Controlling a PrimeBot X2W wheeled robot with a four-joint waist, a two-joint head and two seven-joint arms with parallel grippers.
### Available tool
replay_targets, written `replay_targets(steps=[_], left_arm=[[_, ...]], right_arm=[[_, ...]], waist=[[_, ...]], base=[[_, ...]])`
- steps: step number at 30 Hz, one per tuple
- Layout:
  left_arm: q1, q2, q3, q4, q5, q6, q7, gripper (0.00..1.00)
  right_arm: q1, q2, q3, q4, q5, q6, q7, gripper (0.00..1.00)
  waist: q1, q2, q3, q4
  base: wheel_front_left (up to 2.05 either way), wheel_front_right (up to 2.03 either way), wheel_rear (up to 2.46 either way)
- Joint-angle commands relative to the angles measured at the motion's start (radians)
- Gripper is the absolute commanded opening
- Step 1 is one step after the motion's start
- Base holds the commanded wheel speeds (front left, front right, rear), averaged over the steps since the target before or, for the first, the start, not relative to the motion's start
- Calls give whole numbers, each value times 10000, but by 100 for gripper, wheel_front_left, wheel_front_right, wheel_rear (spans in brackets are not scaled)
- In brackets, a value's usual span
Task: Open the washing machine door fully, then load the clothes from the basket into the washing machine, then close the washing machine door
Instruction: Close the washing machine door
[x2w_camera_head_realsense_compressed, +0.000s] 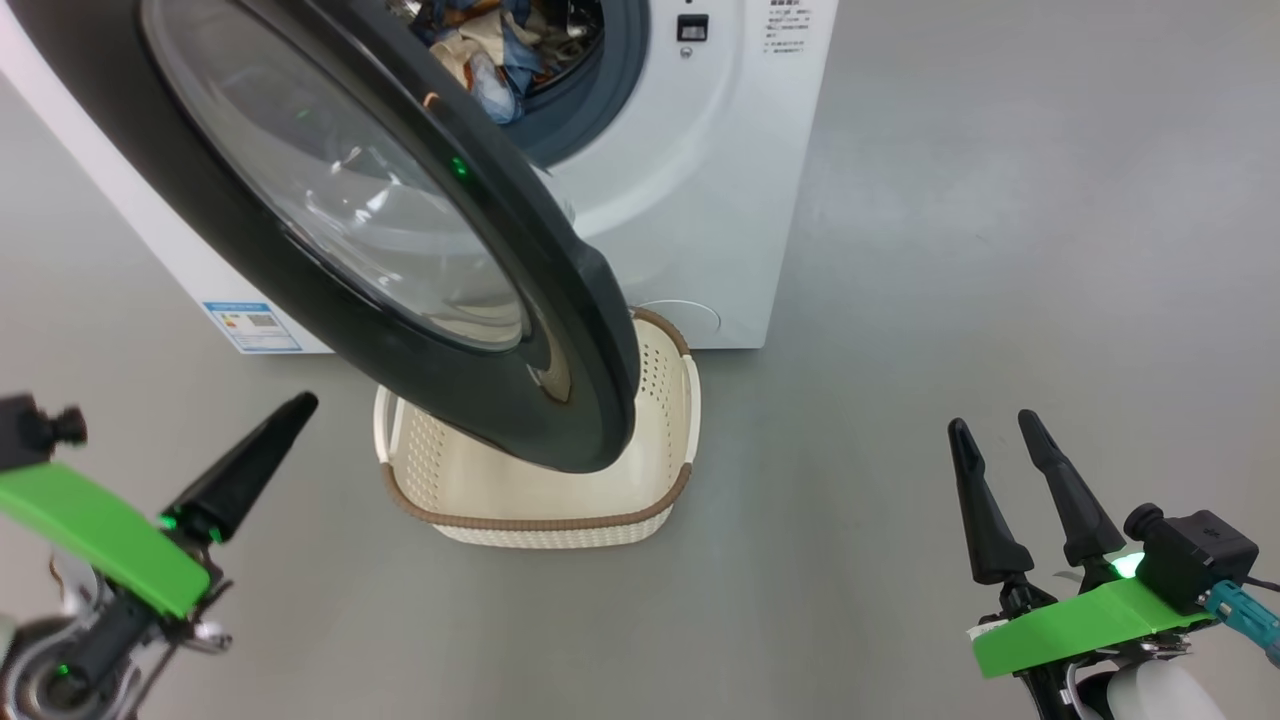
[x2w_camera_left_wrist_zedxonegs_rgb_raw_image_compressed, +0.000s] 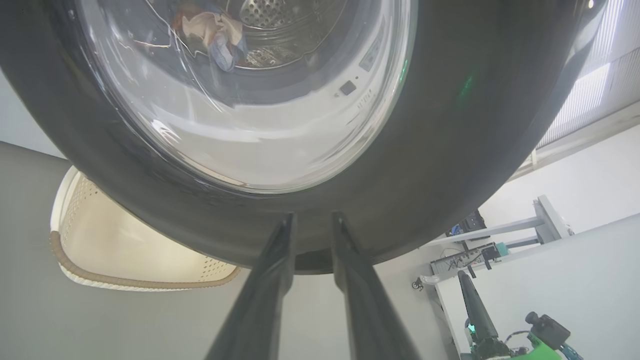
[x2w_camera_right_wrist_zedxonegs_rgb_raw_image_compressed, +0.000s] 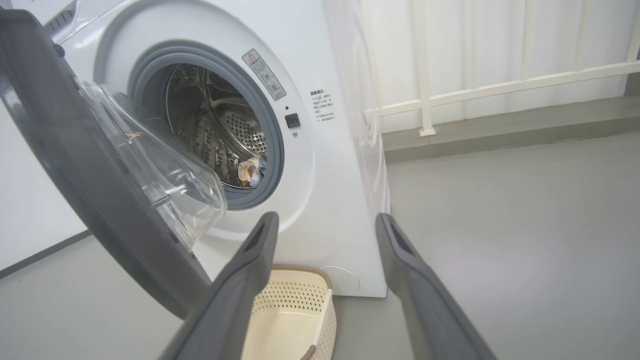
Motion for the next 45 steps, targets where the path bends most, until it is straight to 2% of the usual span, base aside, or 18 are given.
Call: replay_targets(steps=[1, 4, 6, 8, 11, 19, 25, 31, 34, 37, 38, 45], left_arm=[[-135, 356, 425, -194, 63, -50, -158, 38], [276, 328, 359, -54, 152, -50, -767, 56], [527, 297, 320, 68, 143, -50, -1148, 75], [731, 261, 290, 204, 128, -50, -1519, 89], [984, 233, 172, 493, 202, -50, -2073, 100], [1396, -97, -251, 1379, 533, -50, -3931, 100], [1467, -286, -1205, 2271, 1544, -50, -5647, 100], [1331, -592, -1445, 3191, 2467, -50, -6305, 100], [1264, -865, -771, 3350, 3576, -50, -6322, 100], [1401, -1249, 100, 3306, 5136, -50, -6325, 100], [1401, -1249, 100, 3306, 5136, -50, -6325, 100], [2014, -2280, 1979, 2273, 8853, -50, -6327, 100]], right_arm=[[-10, -124, 189, -260, -71, 54, -51, 100], [58, -151, 184, -268, -63, 54, -51, 100], [94, -170, 182, -270, -59, 54, -51, 100], [128, -196, 193, -262, -55, 54, -51, 100], [182, -233, 212, -244, -48, 54, -51, 100], [298, -299, 305, -152, 1, 54, -51, 100], [396, -308, 349, -61, 43, 54, -51, 100], [500, -328, 354, 14, 72, 54, -51, 100], [542, -335, 348, 37, 72, 54, -51, 100], [552, -334, 357, 64, 73, 54, -51, 100], [552, -334, 357, 64, 73, 54, -51, 100], [536, -331, 350, 58, 80, 54, -51, 100]], waist=[[0, 0, -38, 45], [0, 0, -98, 110], [0, 0, -131, 150], [0, 0, -167, 189], [0, 0, -230, 244], [0, 0, -425, 302], [0, 0, -593, 345], [0, 0, -748, 439], [0, 0, -800, 515], [0, 0, -852, 552], [0, 0, -852, 552], [0, 0, -852, 572]], base=[[0, 0, 0], [0, 0, 0], [0, 0, 0], [0, 0, 0], [0, 0, 0], [0, 0, 0], [0, 0, 0], [0, 0, 0], [0, 0, 0], [0, 0, 0], [0, 0, 0], [0, 0, 0]])
